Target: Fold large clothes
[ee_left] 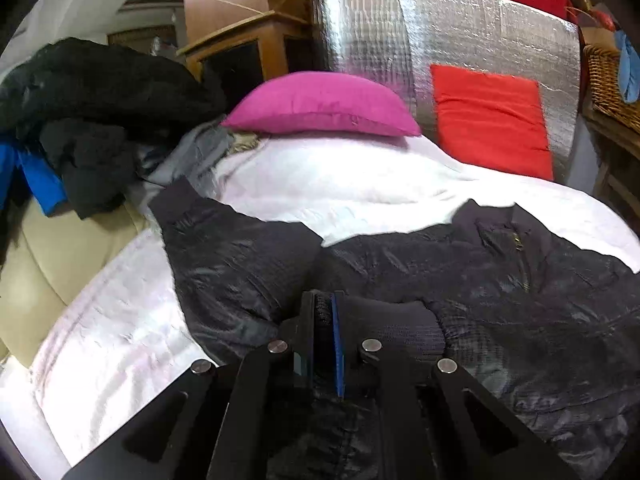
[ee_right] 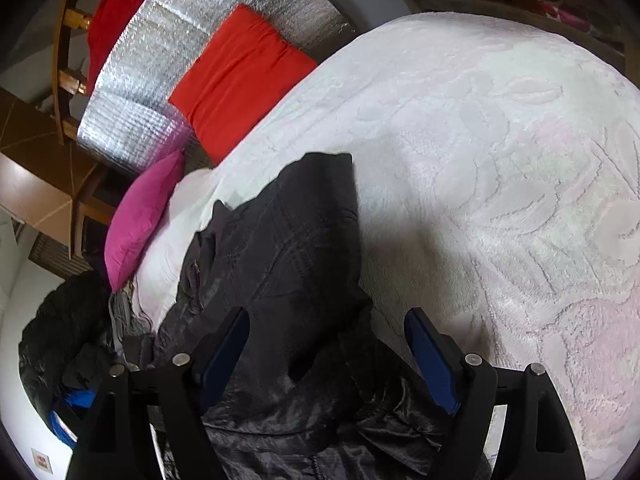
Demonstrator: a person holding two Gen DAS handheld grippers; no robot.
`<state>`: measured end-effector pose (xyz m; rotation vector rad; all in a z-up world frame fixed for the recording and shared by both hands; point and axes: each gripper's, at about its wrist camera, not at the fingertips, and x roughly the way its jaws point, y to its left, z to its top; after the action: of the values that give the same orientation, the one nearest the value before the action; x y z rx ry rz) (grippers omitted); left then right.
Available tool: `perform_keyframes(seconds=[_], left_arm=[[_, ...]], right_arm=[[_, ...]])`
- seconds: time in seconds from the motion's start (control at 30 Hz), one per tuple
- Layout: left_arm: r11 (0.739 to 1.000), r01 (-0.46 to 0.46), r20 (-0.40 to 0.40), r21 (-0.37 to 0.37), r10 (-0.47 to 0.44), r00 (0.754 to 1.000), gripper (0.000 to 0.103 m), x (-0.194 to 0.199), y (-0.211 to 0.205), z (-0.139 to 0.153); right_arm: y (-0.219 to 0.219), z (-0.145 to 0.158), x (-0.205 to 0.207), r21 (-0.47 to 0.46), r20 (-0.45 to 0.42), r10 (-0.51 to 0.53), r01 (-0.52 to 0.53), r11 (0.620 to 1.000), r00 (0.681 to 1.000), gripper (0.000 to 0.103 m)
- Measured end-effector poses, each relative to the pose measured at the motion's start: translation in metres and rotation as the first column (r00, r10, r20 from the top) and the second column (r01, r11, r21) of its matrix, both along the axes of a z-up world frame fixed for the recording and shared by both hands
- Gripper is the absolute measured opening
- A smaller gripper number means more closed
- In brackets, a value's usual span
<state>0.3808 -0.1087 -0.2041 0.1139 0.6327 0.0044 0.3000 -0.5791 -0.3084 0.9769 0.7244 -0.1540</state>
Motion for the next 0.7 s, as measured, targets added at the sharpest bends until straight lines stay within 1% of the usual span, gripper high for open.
perform_keyframes(seconds=[0.07, 0.13, 0.23, 0.27, 0.33, 0.37, 0.4, 0.43, 0.5, 0.53, 0.6, 0.63, 0.7], left_arm=[[1.000, -0.012, 0.005, 0.000, 0.012, 1.000, 0.008, 0.003, 0.001, -0.001], [1.000, -0.009, -0.009, 0.016, 0.009, 1.000, 0.008, 0.007, -0.003, -0.006], [0.998, 0.018, -0.046, 0.060, -0.015, 0.999, 0.008, 0.013, -0.014, -0.021], [0.997, 0.023, -0.055, 0.073, -0.019, 0.998, 0.008, 0.014, -0.017, -0.024], [0.996, 0.027, -0.062, 0.088, -0.021, 0.998, 0.008, 0.015, -0.021, -0.027], [0.996, 0.026, -0.061, 0.086, -0.021, 0.998, 0.008, 0.015, -0.020, -0.027], [0.997, 0.025, -0.059, 0.079, -0.020, 0.998, 0.008, 0.014, -0.020, -0.025], [0.998, 0.026, -0.045, 0.065, -0.023, 0.999, 0.008, 0.012, -0.018, -0.020], [0.998, 0.030, -0.009, 0.061, -0.029, 1.000, 0.008, 0.008, -0.019, -0.011], [0.997, 0.029, 0.017, 0.073, -0.030, 0.999, 0.008, 0.006, -0.020, -0.008], [0.994, 0.028, 0.034, 0.106, -0.032, 0.999, 0.008, 0.007, -0.025, -0.008], [0.993, 0.027, 0.028, 0.116, -0.030, 0.999, 0.008, 0.009, -0.026, -0.010], [0.989, 0.025, -0.029, 0.148, -0.021, 0.999, 0.008, 0.019, -0.031, -0.025]], right_arm=[[0.003, -0.001, 0.002, -0.023, -0.009, 0.017, -0.017, 1.000, 1.000, 0.080], [0.007, -0.003, 0.007, -0.056, -0.026, 0.040, -0.041, 0.998, 0.999, 0.067], [0.017, -0.009, 0.019, -0.117, -0.079, 0.065, -0.074, 0.990, 0.995, 0.054], [0.021, -0.009, 0.022, -0.148, -0.095, 0.069, -0.082, 0.986, 0.993, 0.052], [0.028, -0.006, 0.024, -0.208, -0.110, 0.070, -0.092, 0.974, 0.991, 0.040], [0.031, -0.003, 0.024, -0.237, -0.113, 0.069, -0.095, 0.967, 0.991, 0.039], [0.034, 0.000, 0.023, -0.268, -0.115, 0.066, -0.094, 0.959, 0.991, 0.035], [0.036, 0.003, 0.022, -0.293, -0.115, 0.062, -0.093, 0.952, 0.991, 0.033], [0.041, 0.010, 0.020, -0.345, -0.103, 0.044, -0.077, 0.935, 0.994, 0.032], [0.042, 0.013, 0.019, -0.358, -0.093, 0.035, -0.066, 0.931, 0.995, 0.031], [0.042, 0.017, 0.018, -0.376, -0.073, 0.009, -0.036, 0.926, 0.997, 0.031], [0.040, 0.016, 0.017, -0.375, -0.071, -0.002, -0.025, 0.927, 0.997, 0.030], [0.038, 0.009, 0.020, -0.363, -0.097, -0.008, -0.028, 0.931, 0.995, 0.030]])
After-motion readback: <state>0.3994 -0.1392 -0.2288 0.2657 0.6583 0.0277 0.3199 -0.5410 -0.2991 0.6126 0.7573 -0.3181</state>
